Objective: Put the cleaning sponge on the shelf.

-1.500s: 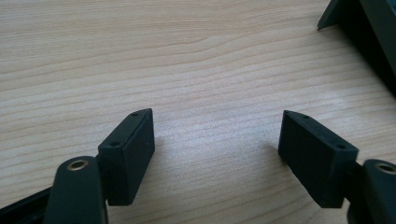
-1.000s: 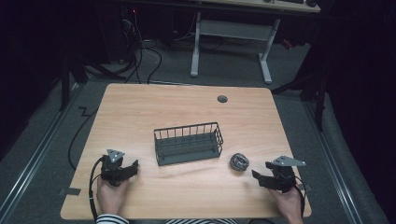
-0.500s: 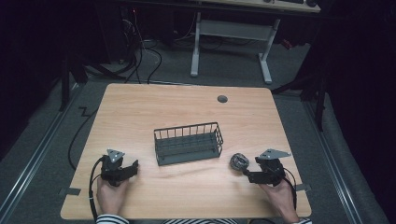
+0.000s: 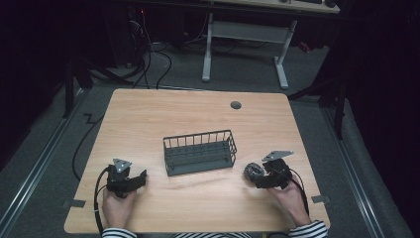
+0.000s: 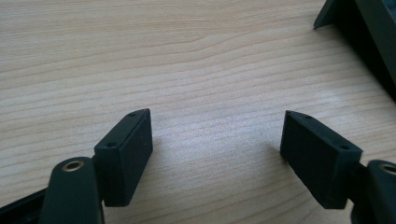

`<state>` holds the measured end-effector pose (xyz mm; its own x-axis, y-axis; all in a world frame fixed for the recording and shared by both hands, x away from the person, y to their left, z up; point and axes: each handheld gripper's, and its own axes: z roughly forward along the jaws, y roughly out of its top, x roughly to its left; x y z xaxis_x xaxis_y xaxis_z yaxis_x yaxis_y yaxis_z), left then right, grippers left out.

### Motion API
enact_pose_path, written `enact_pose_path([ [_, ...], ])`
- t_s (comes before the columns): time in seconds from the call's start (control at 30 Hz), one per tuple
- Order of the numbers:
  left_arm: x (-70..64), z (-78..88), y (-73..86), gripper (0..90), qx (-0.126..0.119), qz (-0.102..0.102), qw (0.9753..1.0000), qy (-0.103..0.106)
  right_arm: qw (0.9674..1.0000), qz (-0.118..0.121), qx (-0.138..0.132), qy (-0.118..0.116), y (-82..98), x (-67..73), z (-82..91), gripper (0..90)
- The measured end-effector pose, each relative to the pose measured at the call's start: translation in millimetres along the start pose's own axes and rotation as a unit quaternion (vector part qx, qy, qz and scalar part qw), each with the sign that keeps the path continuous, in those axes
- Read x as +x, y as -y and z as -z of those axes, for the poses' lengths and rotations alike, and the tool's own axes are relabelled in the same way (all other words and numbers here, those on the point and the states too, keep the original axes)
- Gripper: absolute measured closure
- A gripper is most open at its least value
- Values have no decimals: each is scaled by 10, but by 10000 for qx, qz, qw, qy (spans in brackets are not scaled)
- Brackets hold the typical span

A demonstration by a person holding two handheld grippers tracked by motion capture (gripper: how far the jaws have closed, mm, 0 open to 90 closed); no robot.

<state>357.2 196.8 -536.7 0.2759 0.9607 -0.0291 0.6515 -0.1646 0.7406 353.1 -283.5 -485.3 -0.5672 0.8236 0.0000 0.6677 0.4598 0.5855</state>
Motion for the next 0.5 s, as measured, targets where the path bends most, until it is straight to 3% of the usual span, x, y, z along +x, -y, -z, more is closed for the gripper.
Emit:
enact_pose_path([
  [0.27, 0, 0, 0, 257, 1, -1, 10000, 4, 9995, 42, 318, 75, -50, 27, -173, 259],
  [0.5, 1, 0, 0, 255, 0, -2, 10000, 8, 9992, 70, 385, 80, -49, 25, -209, 312],
])
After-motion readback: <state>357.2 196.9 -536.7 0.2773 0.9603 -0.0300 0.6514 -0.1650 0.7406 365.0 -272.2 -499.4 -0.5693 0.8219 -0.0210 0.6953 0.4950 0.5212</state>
